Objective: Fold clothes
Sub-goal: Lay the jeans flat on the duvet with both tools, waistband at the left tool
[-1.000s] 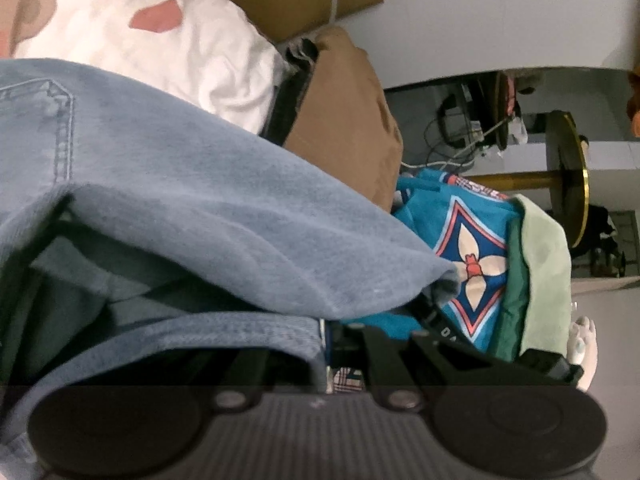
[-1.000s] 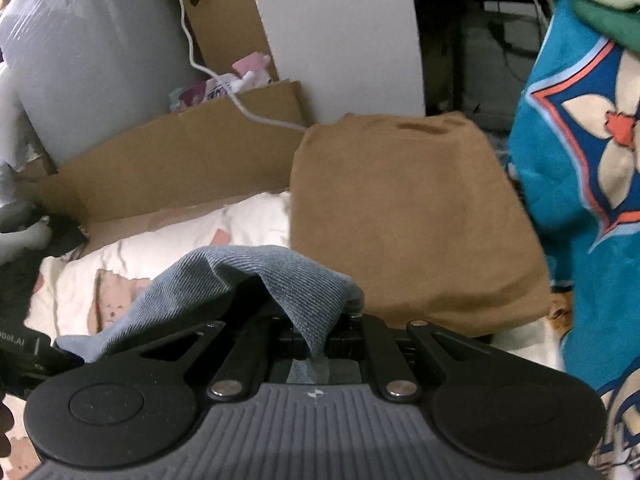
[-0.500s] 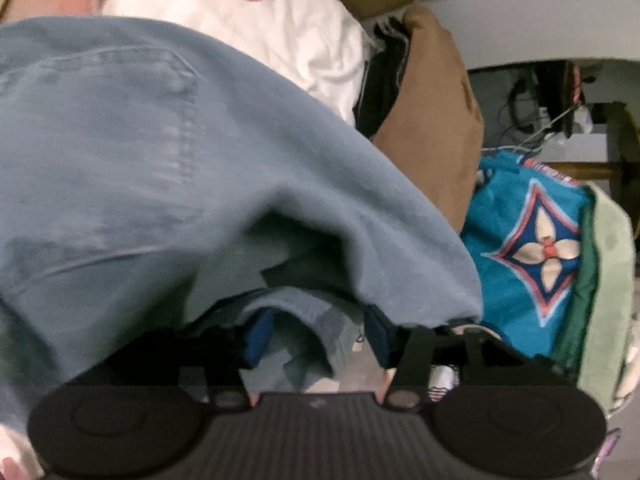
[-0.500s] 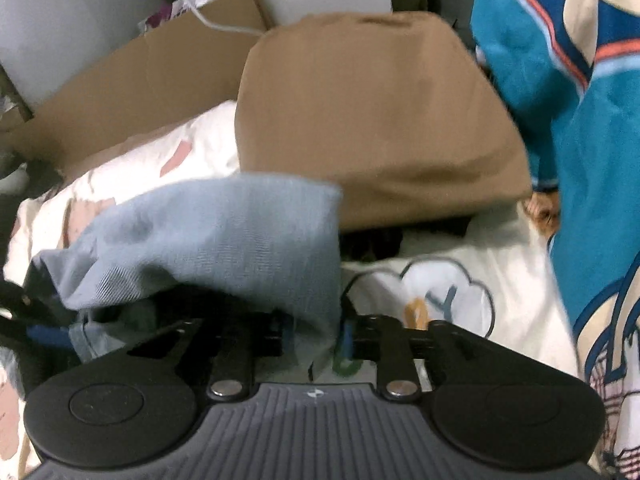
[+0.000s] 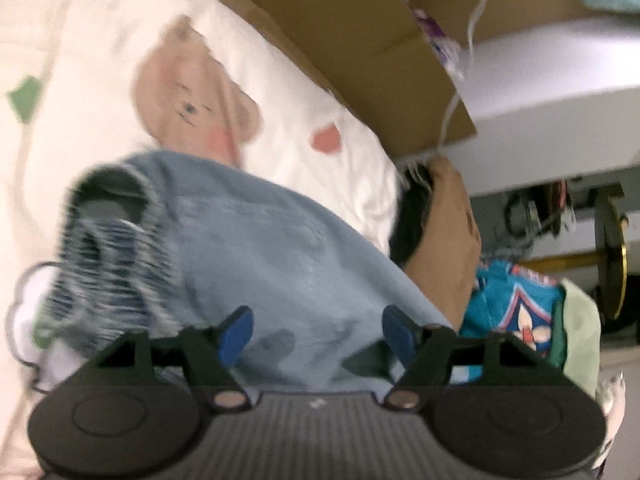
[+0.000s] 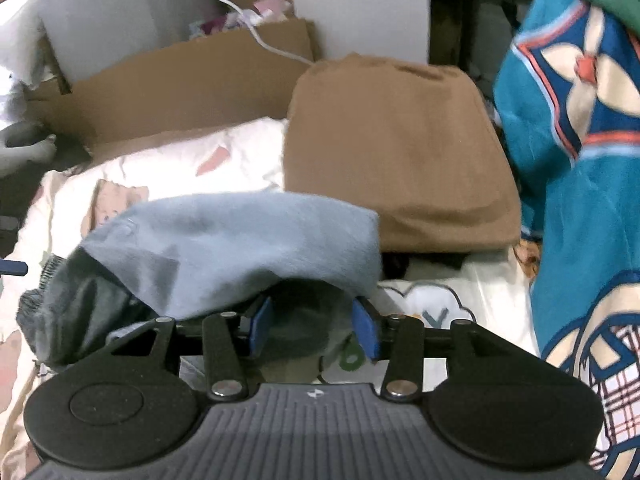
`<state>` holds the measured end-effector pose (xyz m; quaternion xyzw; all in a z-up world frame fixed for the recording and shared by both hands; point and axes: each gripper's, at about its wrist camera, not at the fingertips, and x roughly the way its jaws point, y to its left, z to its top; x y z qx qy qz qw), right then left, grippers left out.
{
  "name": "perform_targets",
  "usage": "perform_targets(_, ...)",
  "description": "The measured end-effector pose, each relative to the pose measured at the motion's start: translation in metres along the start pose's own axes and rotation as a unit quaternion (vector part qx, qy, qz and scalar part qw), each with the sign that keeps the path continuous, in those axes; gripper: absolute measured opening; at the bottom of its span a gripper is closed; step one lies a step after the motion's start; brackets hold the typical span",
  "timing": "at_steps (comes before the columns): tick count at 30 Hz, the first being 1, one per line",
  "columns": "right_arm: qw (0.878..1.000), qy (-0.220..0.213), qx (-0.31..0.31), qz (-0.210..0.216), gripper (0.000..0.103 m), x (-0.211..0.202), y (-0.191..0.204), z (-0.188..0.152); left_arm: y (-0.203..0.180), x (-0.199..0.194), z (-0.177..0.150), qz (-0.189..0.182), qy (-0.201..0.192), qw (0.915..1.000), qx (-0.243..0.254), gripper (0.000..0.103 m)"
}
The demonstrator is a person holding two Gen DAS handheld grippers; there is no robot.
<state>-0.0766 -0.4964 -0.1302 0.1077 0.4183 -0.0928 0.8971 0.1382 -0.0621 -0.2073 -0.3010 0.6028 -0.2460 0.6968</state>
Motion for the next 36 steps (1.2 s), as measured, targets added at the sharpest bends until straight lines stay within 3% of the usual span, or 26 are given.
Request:
perform_targets(7,0.996,-0.019,-0.082,0.031,0.051,-0.010,0.051,0.007,0.054,-0.055,0.006,0.025,-0.071,0.9967,-0.030,0.074)
perform_targets(10,0.992,-0.024,-0.114,0.049,0.051,-0.011,0.076,0.009,0.080,-0.057,-0.008,0.028,-0.081,0.9946,-0.058,0.074)
perform_targets(12,0.990,-0.024,-0.129,0.058,0.051,-0.010,0.090,0.011,0.094,-0.055,-0.015,0.020,-0.076,0.9937,-0.080,0.073)
perform_targets(24,0.968,-0.012,-0.217,0.128,0.051,0.003,0.174,-0.001,0.091,-0.024,-0.041,-0.039,-0.020,0.9977,-0.052,0.073)
perform_targets(33,0.959,0.005,-0.234,0.158,0.051,0.017,0.202,-0.010,0.108,-0.001,-0.046,-0.021,0.005,0.9972,-0.072,0.077)
perform_targets(36,0.959,0.005,-0.231,0.162,0.051,0.019,0.205,-0.010,0.112,0.004,-0.048,-0.032,0.011,0.9956,-0.087,0.080)
